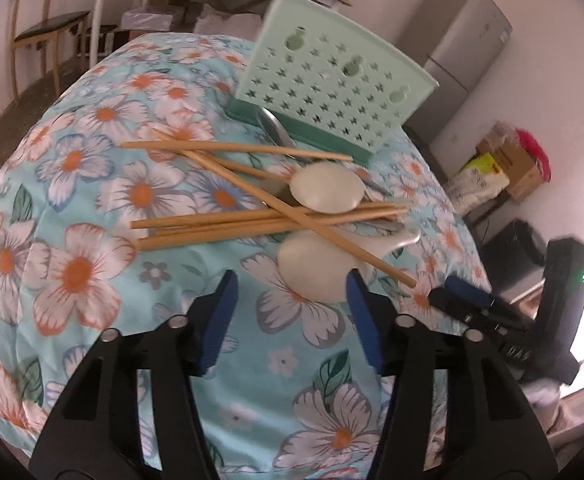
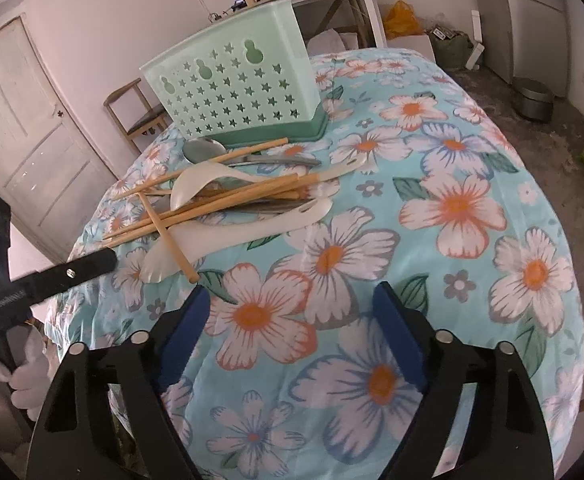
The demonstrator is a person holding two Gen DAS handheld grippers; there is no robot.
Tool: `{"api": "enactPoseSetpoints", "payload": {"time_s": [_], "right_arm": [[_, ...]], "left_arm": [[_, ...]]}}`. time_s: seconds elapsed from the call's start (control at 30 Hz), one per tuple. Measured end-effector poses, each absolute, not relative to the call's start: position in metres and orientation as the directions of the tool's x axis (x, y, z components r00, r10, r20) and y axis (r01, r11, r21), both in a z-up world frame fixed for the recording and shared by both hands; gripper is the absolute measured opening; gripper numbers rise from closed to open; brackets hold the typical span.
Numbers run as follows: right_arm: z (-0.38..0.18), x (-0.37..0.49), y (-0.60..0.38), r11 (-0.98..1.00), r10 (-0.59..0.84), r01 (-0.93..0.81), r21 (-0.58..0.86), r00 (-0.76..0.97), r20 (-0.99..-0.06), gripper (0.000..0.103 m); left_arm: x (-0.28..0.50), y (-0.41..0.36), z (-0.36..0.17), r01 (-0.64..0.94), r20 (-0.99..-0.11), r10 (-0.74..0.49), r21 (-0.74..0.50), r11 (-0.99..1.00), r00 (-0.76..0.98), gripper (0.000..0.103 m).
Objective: Organize utensils
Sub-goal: 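Move the left tool to the white plastic spatula and close on it, then lift the white spatula off the pile with the left tool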
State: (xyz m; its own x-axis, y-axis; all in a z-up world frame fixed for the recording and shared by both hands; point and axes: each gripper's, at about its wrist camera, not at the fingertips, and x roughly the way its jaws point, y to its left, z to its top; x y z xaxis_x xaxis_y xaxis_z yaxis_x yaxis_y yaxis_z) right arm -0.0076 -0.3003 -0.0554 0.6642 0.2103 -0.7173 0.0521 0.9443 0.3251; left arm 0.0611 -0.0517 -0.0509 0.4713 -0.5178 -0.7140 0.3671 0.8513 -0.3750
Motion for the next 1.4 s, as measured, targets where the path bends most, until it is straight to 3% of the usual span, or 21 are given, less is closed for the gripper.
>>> {"api": "enactPoseSetpoints", "payload": {"time_s": [0.3,0.5,0.53,0.6,0.67,0.77,1.03,1.2,1.4], "right_arm": [[-0.059,-0.002,-0.31,0.939,0.21,0.066,0.337,0.665,-0.716,0.078],[-0.061,0.0,-0.311,0.938,0.212,0.067,0.339,0.664,-0.717,0.078],[-0.061,0.001,-0.311,0.938,0.211,0.068,0.34,0.664,-0.717,0.078],[-0.061,0.001,-0.311,0.937,0.212,0.07,0.342,0.665,-0.716,0.078],[-0.062,0.001,-0.311,0.936,0.212,0.071,0.344,0.666,-0.715,0.078],[-0.062,0.001,-0.311,0.938,0.209,0.071,0.34,0.667,-0.715,0.078],[-0.062,0.002,-0.311,0.935,0.206,0.082,0.346,0.669,-0.714,0.078],[-0.062,0.002,-0.312,0.933,0.203,0.088,0.349,0.67,-0.714,0.078],[-0.061,0.001,-0.311,0.935,0.195,0.094,0.343,0.672,-0.715,0.078]], "left_arm": [[0.036,-0.113,-0.058,0.555,-0.762,-0.3,0.093,0.827,0.574,0.048],[0.02,-0.144,-0.074,0.581,-0.695,-0.185,0.39,0.714,0.695,0.049],[0.02,-0.146,-0.074,0.577,-0.68,-0.177,0.423,0.698,0.712,0.045],[0.019,-0.148,-0.072,0.573,-0.669,-0.168,0.448,0.686,0.724,0.018],[0.017,-0.148,-0.066,0.539,-0.627,-0.157,0.484,0.69,0.763,0.013],[0.022,-0.147,-0.056,0.514,-0.596,-0.162,0.486,0.707,0.787,0.01],[0.048,-0.135,-0.058,0.498,-0.649,-0.171,0.361,0.788,0.741,0.01],[0.039,-0.121,-0.041,0.522,-0.657,-0.227,0.293,0.801,0.718,0.002],[0.036,-0.094,-0.022,0.591,-0.722,-0.355,0.093,0.801,0.595,0.001]]}}
